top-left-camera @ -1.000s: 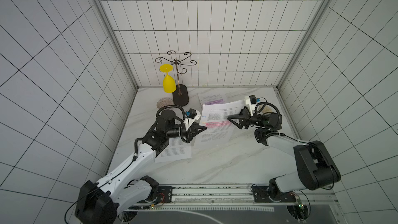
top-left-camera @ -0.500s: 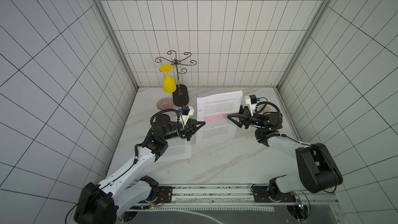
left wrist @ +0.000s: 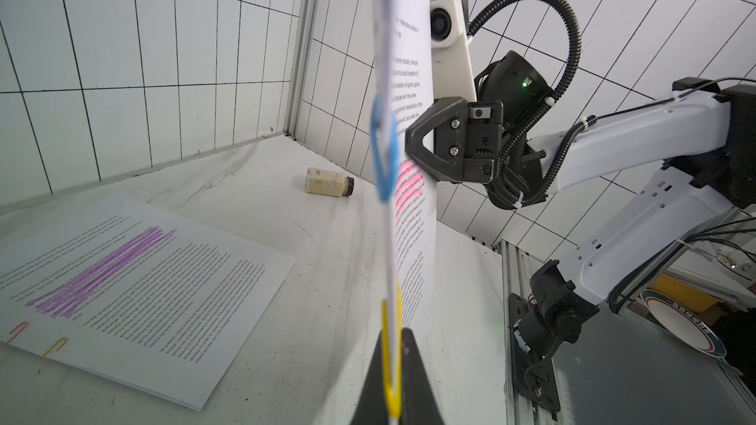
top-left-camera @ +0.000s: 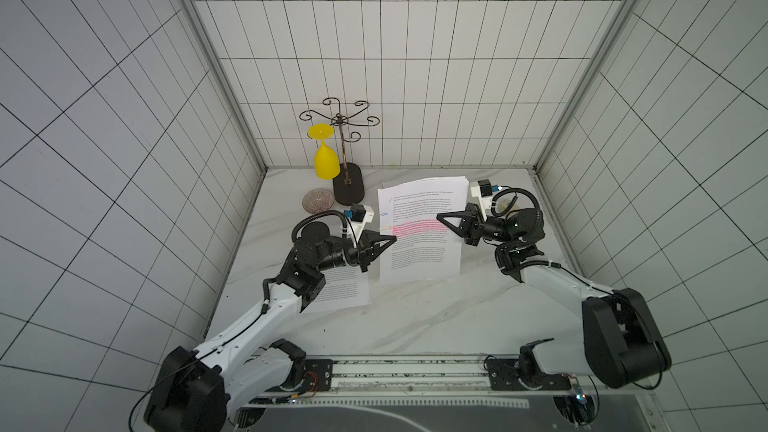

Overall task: Unclip the paperclips from the documents
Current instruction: Remove the paper clip from the document.

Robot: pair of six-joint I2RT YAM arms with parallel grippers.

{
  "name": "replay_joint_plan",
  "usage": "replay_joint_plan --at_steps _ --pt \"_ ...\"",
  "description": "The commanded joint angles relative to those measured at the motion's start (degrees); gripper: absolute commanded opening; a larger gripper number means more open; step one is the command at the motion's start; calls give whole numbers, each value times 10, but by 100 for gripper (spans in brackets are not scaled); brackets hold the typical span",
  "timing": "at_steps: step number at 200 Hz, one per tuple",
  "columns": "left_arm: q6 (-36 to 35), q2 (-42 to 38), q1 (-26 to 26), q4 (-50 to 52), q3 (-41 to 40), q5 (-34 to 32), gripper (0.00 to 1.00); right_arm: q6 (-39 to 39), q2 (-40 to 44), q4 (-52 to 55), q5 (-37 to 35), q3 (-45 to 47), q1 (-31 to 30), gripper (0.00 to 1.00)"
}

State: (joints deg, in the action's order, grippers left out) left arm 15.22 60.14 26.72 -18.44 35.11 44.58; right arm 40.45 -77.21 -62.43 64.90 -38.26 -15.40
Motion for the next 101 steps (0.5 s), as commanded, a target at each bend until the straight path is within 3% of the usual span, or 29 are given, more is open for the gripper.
replay_joint_plan --at_steps 1,17,58,101 --pt "-4 8 -3 -5 2 3 18 -45 18 97 12 -57 -2 0" --pt "-12 14 -4 1 16 -4 23 -52 20 156 11 -61 -2 0" --pt "-12 35 -8 -2 48 -13 24 -59 28 233 9 -59 -2 0" --pt "-2 52 -15 -3 43 -15 9 -101 40 360 -11 -72 -2 0"
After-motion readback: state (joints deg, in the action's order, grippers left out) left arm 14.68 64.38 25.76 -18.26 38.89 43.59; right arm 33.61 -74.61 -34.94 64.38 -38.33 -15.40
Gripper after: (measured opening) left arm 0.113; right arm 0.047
